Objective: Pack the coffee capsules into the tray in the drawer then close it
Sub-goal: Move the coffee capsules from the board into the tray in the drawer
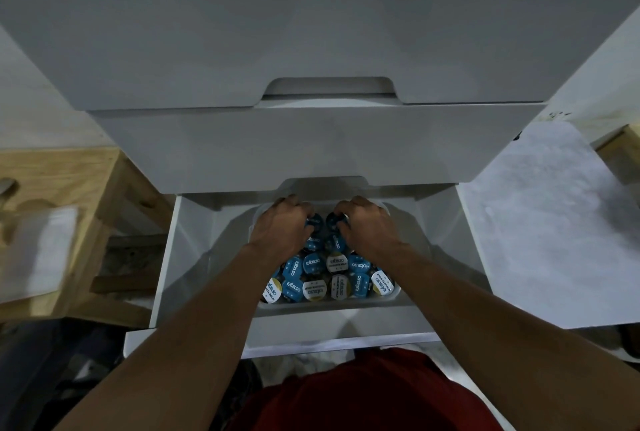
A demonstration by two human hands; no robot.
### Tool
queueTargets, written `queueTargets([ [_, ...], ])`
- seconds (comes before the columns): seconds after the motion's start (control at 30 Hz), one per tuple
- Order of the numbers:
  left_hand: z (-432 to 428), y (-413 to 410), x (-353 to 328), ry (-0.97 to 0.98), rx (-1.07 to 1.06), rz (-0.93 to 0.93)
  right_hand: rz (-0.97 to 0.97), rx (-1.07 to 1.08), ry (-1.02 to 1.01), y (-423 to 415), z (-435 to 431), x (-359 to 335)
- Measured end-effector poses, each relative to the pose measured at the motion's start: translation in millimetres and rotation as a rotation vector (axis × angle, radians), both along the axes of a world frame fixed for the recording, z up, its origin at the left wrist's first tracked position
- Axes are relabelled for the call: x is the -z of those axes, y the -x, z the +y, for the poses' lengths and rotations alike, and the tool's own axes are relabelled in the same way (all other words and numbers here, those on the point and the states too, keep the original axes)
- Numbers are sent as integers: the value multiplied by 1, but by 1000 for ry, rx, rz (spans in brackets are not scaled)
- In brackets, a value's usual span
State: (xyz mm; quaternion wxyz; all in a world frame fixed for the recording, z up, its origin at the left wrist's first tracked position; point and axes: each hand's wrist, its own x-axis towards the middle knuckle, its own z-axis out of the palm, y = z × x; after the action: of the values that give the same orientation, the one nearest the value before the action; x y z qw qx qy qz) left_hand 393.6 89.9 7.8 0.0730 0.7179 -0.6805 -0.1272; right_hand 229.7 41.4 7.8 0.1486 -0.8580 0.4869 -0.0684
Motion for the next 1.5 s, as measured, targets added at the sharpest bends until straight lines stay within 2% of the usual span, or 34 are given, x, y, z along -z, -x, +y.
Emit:
queueTargets([
  [0.3, -4, 1, -5, -26, 35, -35, 5, -28, -63, -7, -1, -1],
  [0.93, 3, -9, -7, -101, 100, -45, 7, -24, -51, -11, 3, -4],
  [1.23, 7, -6, -13, -59, 115, -56, 9, -9, -44, -9, 5, -8],
  [1.4, 8, 4, -24, 20, 96, -47, 22, 58, -51, 5, 11, -21],
  [1.5, 9, 26, -37, 49, 122, -85, 31, 118, 12, 27, 20, -32],
])
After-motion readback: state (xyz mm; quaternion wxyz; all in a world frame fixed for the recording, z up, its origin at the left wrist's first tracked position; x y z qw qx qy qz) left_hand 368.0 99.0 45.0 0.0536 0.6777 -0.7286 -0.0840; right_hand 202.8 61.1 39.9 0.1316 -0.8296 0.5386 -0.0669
